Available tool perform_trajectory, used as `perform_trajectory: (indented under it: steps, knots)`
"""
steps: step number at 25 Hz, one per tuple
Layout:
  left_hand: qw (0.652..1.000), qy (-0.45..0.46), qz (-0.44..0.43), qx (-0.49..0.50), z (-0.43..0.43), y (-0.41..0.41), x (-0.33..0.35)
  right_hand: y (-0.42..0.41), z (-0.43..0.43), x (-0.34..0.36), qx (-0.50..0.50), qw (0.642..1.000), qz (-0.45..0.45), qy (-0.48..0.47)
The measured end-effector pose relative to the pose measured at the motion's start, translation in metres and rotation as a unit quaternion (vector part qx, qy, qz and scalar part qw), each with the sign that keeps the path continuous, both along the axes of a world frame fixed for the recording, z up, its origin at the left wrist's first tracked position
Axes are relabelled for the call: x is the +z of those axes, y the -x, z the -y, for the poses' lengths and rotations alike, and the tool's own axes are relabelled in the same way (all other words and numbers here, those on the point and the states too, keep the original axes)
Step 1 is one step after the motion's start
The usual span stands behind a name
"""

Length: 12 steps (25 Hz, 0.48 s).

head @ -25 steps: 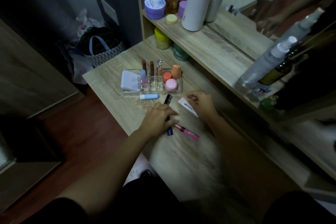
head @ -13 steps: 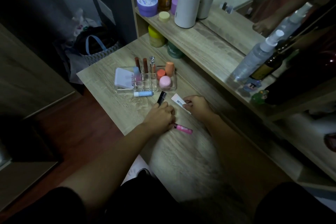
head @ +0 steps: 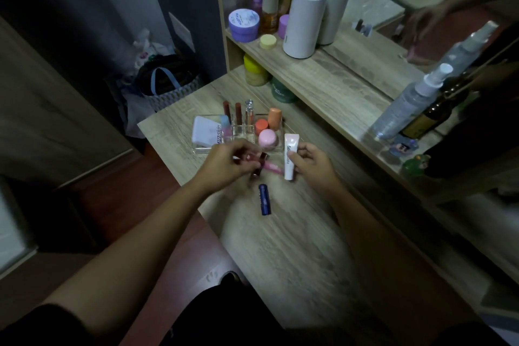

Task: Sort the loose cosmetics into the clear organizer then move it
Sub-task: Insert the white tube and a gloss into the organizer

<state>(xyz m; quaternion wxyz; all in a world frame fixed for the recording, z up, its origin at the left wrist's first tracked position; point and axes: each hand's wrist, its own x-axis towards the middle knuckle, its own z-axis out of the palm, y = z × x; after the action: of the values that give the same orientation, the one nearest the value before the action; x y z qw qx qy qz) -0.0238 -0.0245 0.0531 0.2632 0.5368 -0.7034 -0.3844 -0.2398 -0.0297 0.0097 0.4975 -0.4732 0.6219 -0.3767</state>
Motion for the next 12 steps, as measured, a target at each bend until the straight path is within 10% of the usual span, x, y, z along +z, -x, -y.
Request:
perform_trajectory:
  steps: [12]
  knots:
    - [0.955, 0.208, 0.195, 0.078, 0.068, -0.04, 0.015, -0.073, 0.053, 0.026, -0.042, 0.997, 0.033, 0.063]
